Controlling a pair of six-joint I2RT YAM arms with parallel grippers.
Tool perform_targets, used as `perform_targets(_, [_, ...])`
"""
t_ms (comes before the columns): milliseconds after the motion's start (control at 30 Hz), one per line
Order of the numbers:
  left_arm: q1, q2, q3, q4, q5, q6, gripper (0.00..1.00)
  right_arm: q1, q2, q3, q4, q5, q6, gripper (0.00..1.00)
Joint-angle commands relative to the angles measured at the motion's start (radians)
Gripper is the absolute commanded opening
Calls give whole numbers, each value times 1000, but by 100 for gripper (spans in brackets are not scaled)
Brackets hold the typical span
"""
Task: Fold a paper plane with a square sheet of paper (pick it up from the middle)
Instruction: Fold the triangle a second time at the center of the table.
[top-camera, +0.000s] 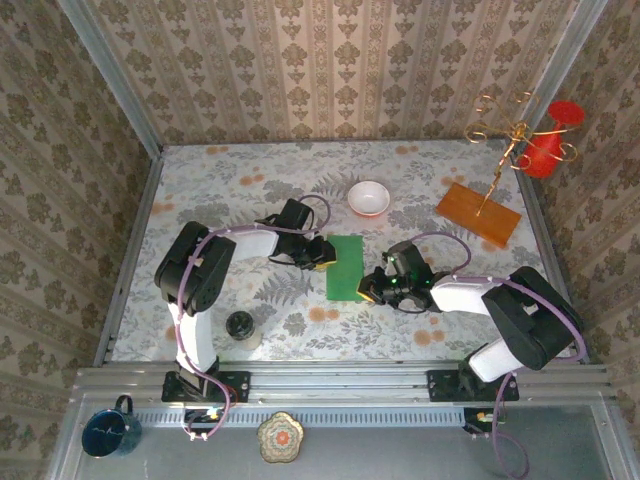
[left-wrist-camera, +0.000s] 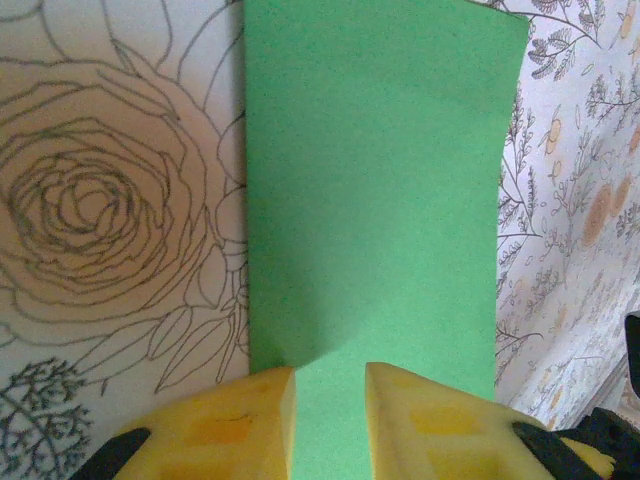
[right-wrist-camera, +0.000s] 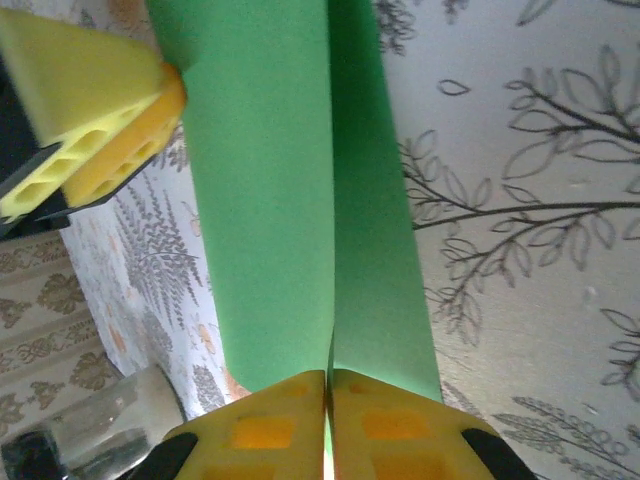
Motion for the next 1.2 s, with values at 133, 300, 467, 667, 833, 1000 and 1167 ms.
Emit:
perform_targets(133, [5,-32,70,-48,-23,53,27,6,12,32,-88,34,-14,8])
perform_targets(300, [9,5,96,-52,-24,65,27,6,2,36,-99,26,-16,8])
perform_targets(467, [18,51,118,-62,-9,70,25,6,-6,49,-105,17,-25,7])
perform_targets(667, [18,86,121,-86,-19,74,22,6,-3,74,-93,-5,-29,7])
perform_targets(833, [20,100,116,-99,-27,79,20,6,6,94,-73,-27,-34,7])
perform_targets(1000, [20,103,111,-102,-30,84,19,7,36,123,-36,-46,-32,6])
perform_targets(1167, [22,103,113,-106,-31,89,18,11,86,171,-2,-50,-31,6])
